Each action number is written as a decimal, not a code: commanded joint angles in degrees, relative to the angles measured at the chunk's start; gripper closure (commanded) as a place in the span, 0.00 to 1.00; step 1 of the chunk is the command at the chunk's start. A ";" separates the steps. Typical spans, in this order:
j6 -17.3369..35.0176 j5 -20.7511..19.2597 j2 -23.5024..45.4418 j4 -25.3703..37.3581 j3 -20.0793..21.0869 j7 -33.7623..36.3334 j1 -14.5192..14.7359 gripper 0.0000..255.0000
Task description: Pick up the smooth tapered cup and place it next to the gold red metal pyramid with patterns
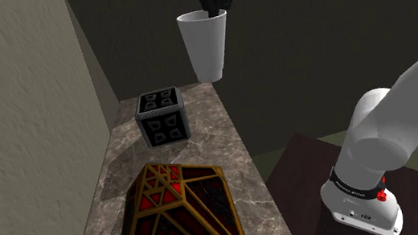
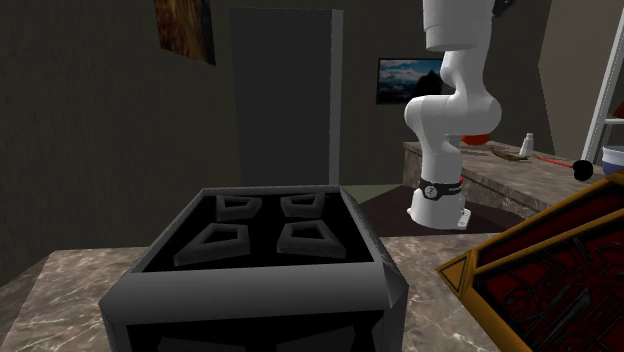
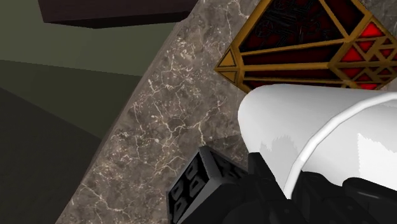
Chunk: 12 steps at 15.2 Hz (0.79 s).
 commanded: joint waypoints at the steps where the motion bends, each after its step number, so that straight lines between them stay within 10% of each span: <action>1: -0.13 0.62 -2.47 -1.97 1.57 2.27 0.60 1.00; 12: -1.31 6.19 -13.09 -8.73 11.47 15.55 3.93 1.00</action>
